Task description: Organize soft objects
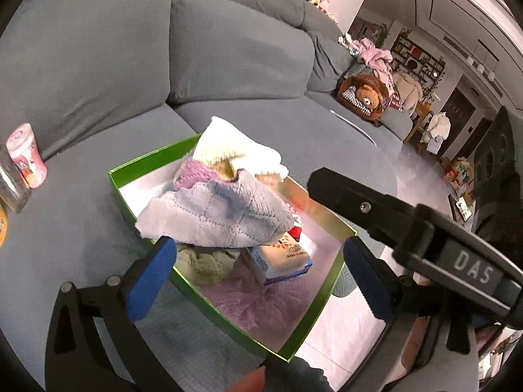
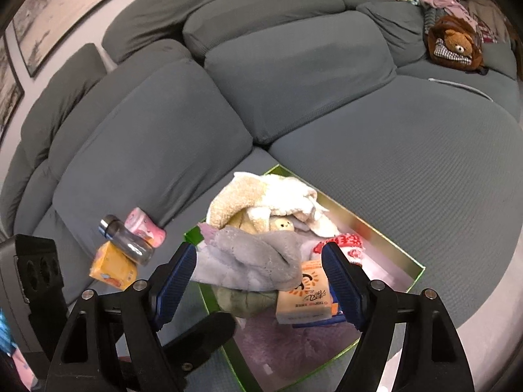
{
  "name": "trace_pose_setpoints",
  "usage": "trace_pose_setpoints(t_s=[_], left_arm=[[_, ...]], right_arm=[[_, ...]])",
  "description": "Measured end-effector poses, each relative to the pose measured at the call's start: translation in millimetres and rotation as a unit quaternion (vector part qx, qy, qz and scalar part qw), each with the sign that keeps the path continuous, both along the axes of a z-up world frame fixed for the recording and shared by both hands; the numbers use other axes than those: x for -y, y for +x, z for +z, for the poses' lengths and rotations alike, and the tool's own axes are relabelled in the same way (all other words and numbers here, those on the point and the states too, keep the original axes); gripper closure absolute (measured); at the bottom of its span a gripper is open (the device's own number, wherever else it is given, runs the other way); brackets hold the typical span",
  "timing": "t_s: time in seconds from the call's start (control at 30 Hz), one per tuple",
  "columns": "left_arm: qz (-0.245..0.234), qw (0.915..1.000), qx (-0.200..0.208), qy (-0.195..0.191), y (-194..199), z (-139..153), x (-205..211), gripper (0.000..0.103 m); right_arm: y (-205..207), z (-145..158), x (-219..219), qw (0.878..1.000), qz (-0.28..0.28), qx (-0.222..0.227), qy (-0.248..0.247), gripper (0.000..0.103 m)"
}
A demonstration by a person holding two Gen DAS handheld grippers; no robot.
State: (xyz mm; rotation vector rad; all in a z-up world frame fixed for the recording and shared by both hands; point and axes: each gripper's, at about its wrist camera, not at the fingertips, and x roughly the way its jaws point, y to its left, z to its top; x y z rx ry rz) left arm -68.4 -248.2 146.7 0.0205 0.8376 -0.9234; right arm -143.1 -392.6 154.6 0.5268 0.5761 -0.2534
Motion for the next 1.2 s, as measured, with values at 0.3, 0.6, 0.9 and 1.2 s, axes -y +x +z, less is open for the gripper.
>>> trace_pose_setpoints(t_s=[0.3, 0.6, 0.9, 1.2], left_arm=[[0.021, 0.9986, 0.046, -0.012, -18.5, 16.4, -20.9, 0.001], [0.053, 0.9976, 0.044, 0.0, -30.1, 17.6, -34.8, 0.001], [0.072, 0.997, 0.023, 0.019, -31.3, 8.5, -42.3, 0.001], [0.08, 0.9966, 0.006, 0.018, -26.7, 5.3, -45.6, 0.001]], right_arm=[[-22.1, 16.8, -6.5, 0.999, -0.017, 0.035, -0.027, 0.008], [-36.0, 31.1, -20.1, 0.996, -0.025, 0.052, -0.07, 0.006], [-35.8, 27.9, -18.1, 0.995, -0.047, 0.026, -0.079, 0.006], [-33.8, 25.2, -17.2, 0.995, -0.051, 0.009, -0.085, 0.006]])
